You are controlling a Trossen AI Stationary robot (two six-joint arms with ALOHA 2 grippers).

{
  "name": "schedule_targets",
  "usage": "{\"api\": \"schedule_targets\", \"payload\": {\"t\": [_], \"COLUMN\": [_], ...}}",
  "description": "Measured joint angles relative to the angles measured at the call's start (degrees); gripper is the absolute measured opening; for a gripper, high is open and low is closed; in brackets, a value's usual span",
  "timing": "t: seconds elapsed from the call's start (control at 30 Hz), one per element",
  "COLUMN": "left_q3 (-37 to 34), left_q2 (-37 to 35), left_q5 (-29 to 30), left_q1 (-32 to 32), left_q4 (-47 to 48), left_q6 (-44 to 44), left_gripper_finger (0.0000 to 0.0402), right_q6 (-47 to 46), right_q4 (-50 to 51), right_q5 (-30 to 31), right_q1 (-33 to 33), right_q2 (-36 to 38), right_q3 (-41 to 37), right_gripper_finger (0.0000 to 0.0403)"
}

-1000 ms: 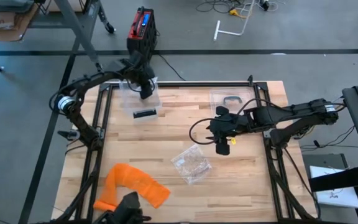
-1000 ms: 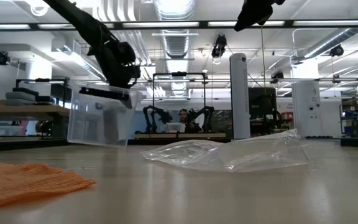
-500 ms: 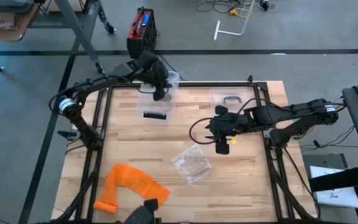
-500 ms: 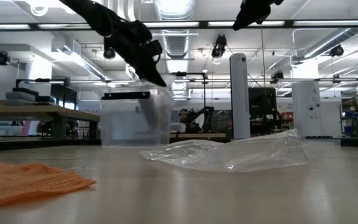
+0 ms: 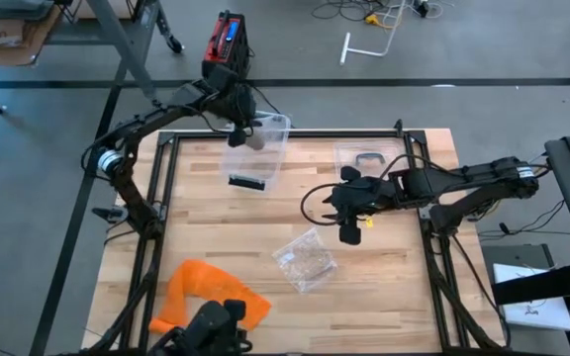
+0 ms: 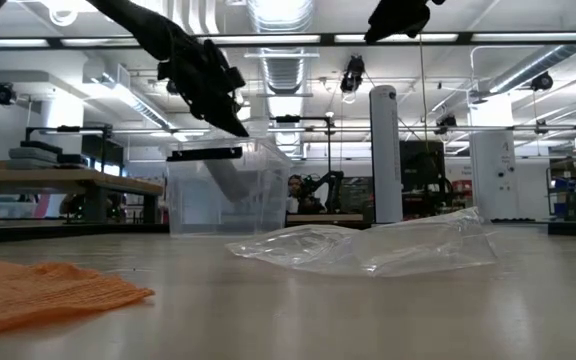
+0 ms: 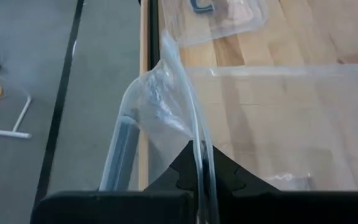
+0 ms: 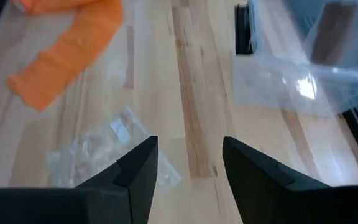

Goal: Roll bandage
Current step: Put the transparent zip bag with rolled brown bandage into the transparent container

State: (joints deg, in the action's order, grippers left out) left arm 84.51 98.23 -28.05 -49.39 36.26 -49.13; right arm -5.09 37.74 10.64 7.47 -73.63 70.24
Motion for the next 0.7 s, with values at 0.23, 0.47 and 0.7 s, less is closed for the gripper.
{"api": "schedule_targets", "payload": {"t": [0.23, 0.47, 0.7], "left_q3": [3.5, 9.4, 11.6], "left_q2": [5.5, 9.9, 13.8], "left_q5": [-2.0, 0.8, 3.0], "left_q1": [0.3, 0.6, 0.7], "left_q4": [5.2, 5.3, 4.8], "left_q6": [-7.3, -20.9, -23.1], "left_gripper_finger": [0.0, 0.0, 0.0], "right_q6": [2.1, 3.1, 2.1], "right_q4": [-1.6, -1.6, -1.6], "right_q5": [0.0, -0.3, -0.6], "right_q1": [-2.7, -5.9, -6.4], "right_q2": [0.0, 0.0, 0.0], "right_q3": [0.0, 0.0, 0.0], "right_gripper_finger": [0.0174, 0.0173, 0.0176]}}
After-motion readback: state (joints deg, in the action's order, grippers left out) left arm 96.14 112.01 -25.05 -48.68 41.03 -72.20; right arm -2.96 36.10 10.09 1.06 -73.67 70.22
